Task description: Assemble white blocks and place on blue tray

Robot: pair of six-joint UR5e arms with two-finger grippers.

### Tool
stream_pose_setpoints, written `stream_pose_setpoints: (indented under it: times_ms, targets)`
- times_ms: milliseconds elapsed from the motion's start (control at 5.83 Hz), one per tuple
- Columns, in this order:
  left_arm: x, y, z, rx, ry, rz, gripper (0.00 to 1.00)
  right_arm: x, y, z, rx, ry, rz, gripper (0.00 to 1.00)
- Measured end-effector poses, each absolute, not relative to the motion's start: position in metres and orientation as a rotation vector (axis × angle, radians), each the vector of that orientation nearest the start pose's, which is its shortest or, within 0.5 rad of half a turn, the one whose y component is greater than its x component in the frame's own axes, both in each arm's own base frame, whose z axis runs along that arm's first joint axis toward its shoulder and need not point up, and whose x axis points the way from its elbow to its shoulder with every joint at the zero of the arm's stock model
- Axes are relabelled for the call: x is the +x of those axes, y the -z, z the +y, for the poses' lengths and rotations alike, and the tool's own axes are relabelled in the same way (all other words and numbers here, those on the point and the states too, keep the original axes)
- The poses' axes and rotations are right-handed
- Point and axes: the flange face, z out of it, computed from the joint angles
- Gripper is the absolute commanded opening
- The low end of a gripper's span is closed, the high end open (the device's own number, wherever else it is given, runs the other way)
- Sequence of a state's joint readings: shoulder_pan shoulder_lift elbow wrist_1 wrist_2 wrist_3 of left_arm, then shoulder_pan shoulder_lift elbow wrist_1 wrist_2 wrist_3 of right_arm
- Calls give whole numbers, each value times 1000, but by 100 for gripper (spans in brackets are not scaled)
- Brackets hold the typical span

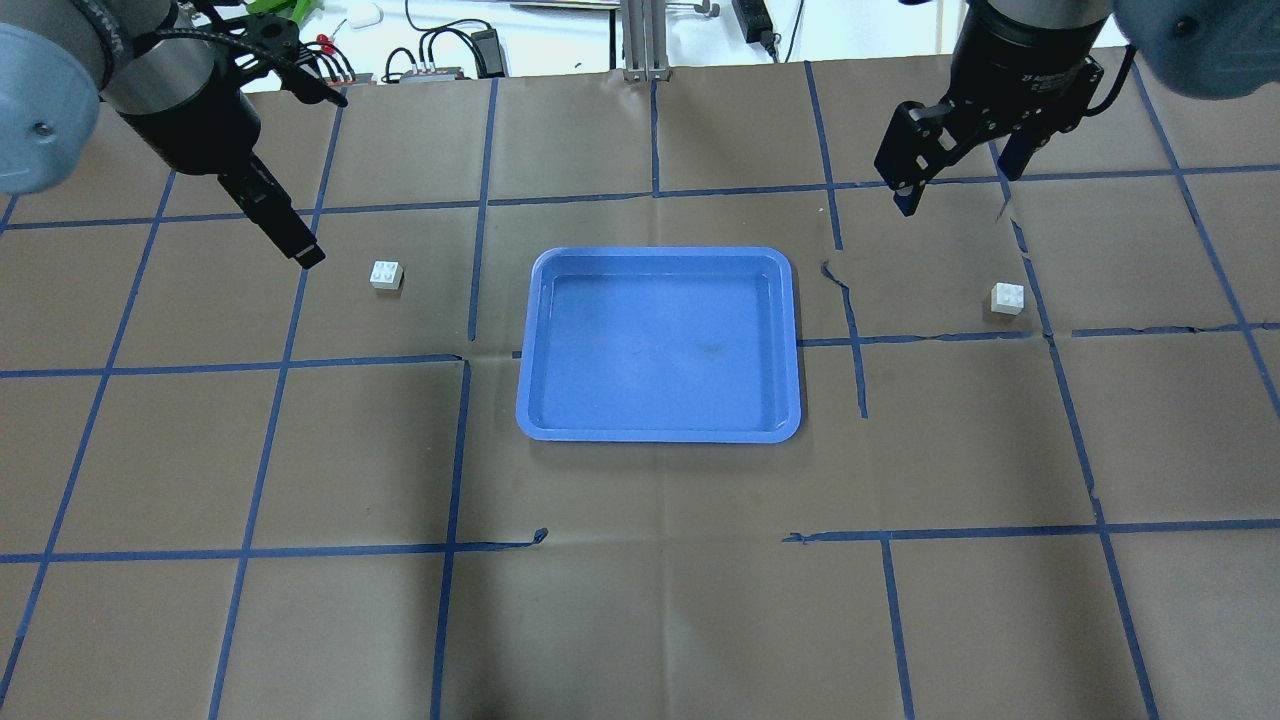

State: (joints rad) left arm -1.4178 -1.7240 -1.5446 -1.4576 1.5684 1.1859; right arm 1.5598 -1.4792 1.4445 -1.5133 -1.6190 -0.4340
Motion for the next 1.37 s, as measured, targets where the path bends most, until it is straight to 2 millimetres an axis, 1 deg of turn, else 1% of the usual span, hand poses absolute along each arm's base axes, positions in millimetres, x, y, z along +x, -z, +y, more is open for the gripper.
stream_pose_setpoints:
  times_ms: [171,343,514,686,857,1029,1200,1371]
  targets:
    - [-38,-403,-591,1821,2,2558,99,100,-496,-536,-1004,-69,3030,100]
    - [-20,-373,-615,2037,14,2376,99,73,-493,-542,-1287,-89,2917,100]
    - [5,-345,-634,2216,19,2204,98,44,-491,-546,-1526,-110,2787,100]
    - [20,-322,-646,2349,18,2065,98,10,-488,-548,-1677,-124,2676,100]
    - [25,-294,-657,2423,40,1991,98,-29,-484,-549,-1762,-134,2598,100]
    - [25,-262,-667,2466,81,1969,98,-65,-477,-550,-1822,-143,2531,100]
    - [24,-230,-674,2495,107,1963,98,-92,-464,-555,-1843,-99,2466,100]
    - [23,-203,-677,2514,121,1968,98,-112,-447,-563,-1827,13,2393,100]
